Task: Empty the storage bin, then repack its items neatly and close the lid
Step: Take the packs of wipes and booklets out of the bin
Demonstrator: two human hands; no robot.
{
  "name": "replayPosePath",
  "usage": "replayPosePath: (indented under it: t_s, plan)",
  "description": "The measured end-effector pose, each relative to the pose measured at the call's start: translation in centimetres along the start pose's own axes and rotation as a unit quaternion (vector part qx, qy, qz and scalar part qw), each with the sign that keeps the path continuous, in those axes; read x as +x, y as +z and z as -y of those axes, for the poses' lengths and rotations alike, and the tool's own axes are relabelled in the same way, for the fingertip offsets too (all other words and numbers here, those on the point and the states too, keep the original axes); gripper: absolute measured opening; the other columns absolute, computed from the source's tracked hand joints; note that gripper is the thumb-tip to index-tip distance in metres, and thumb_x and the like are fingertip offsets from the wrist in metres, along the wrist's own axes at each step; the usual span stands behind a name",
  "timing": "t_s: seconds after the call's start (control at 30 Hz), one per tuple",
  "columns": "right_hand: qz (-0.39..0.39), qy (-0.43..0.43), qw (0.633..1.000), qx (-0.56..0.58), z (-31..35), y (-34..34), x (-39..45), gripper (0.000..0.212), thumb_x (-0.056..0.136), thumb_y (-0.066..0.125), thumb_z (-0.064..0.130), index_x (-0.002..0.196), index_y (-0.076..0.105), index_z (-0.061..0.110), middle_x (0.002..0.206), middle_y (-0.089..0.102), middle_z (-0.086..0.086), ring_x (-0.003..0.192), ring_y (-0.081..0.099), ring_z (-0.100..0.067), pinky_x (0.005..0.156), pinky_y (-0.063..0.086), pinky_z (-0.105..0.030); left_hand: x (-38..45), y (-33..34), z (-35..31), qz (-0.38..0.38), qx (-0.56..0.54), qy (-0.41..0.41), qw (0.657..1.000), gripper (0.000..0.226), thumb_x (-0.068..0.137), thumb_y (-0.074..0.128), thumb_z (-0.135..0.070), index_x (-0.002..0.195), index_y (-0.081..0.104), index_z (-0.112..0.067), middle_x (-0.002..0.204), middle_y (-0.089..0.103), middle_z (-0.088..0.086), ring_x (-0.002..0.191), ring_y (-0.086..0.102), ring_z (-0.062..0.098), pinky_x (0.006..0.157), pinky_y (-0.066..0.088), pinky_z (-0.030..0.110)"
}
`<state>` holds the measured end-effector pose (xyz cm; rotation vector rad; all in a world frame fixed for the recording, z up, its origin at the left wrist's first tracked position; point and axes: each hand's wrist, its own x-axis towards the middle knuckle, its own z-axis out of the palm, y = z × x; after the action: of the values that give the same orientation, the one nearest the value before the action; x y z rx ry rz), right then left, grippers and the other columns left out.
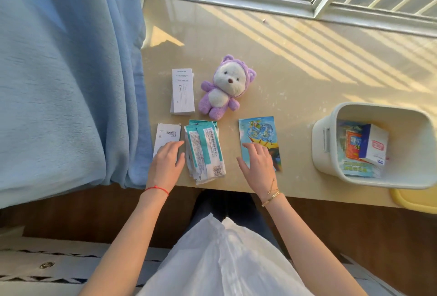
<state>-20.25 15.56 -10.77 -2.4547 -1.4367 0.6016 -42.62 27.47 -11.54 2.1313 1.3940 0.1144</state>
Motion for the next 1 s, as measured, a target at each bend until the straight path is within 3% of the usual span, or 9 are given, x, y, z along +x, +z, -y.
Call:
replayPosePath:
  t_s: [0.23, 0.4, 0.53, 0.67, 0.83, 1.0]
  plan:
    - [-0.056, 0.007, 0.998, 0.011, -5.6, -6.8, -4.3, 0.032, 0.088, 0.065, 0.028, 0.117, 0.060, 0.015, 0.114, 0.062, -0.003, 0.110, 0.053, -0.023, 0.089, 0.047, -0.035, -2.1, -2.8, -5.2, -0.013, 0.033, 0.076, 0.996, 0.034, 0.091, 0.058, -0.022, 0.125, 0.056, -0.015, 0.118, 0.062, 0.005, 0.108, 0.059, 0.018, 0.083, 0.053, 0.032]
    - [-0.103, 0.034, 0.994, 0.006, -12.1, -11.5, -6.9, 0.034, 0.089, 0.064, 0.025, 0.120, 0.058, 0.013, 0.116, 0.061, -0.005, 0.114, 0.052, -0.022, 0.098, 0.043, -0.035, -3.0, -1.7, -11.8, -0.004, 0.030, 0.104, 0.994, 0.033, 0.091, 0.057, -0.020, 0.124, 0.057, -0.015, 0.119, 0.061, 0.006, 0.110, 0.058, 0.020, 0.086, 0.053, 0.036]
    - [-0.138, 0.056, 0.989, 0.023, -18.5, -15.1, -7.8, 0.031, 0.089, 0.065, 0.022, 0.118, 0.058, 0.011, 0.115, 0.061, -0.007, 0.112, 0.052, -0.022, 0.097, 0.043, -0.035, -3.1, 0.7, -18.4, -0.020, 0.033, 0.126, 0.991, 0.029, 0.090, 0.060, -0.017, 0.119, 0.061, -0.015, 0.113, 0.063, 0.006, 0.106, 0.059, 0.023, 0.088, 0.050, 0.039]
    - [-0.136, 0.070, 0.988, 0.021, -26.4, -18.5, -7.3, 0.033, 0.089, 0.065, 0.022, 0.118, 0.058, 0.008, 0.113, 0.061, -0.008, 0.109, 0.053, -0.024, 0.096, 0.046, -0.037, -2.8, 4.9, -25.7, -0.038, 0.016, 0.140, 0.989, 0.030, 0.088, 0.061, -0.014, 0.118, 0.062, -0.013, 0.111, 0.065, 0.005, 0.099, 0.063, 0.024, 0.082, 0.053, 0.039]
    - [-0.098, 0.099, 0.990, 0.025, -36.3, -22.0, -5.4, 0.039, 0.090, 0.064, 0.025, 0.124, 0.056, 0.006, 0.118, 0.060, -0.009, 0.113, 0.053, -0.023, 0.097, 0.046, -0.033, -2.4, 11.5, -34.9, -0.061, -0.008, 0.109, 0.992, 0.032, 0.085, 0.065, -0.012, 0.117, 0.064, -0.013, 0.110, 0.066, 0.004, 0.105, 0.061, 0.024, 0.086, 0.050, 0.037]
    - [-0.061, 0.128, 0.989, 0.043, -43.3, -23.1, -2.8, 0.043, 0.090, 0.063, 0.030, 0.126, 0.052, 0.011, 0.123, 0.057, -0.006, 0.116, 0.050, -0.020, 0.097, 0.043, -0.030, -1.3, 17.5, -41.8, -0.041, -0.011, 0.089, 0.995, 0.034, 0.087, 0.061, -0.015, 0.121, 0.060, -0.014, 0.111, 0.065, 0.006, 0.099, 0.063, 0.024, 0.083, 0.050, 0.035]
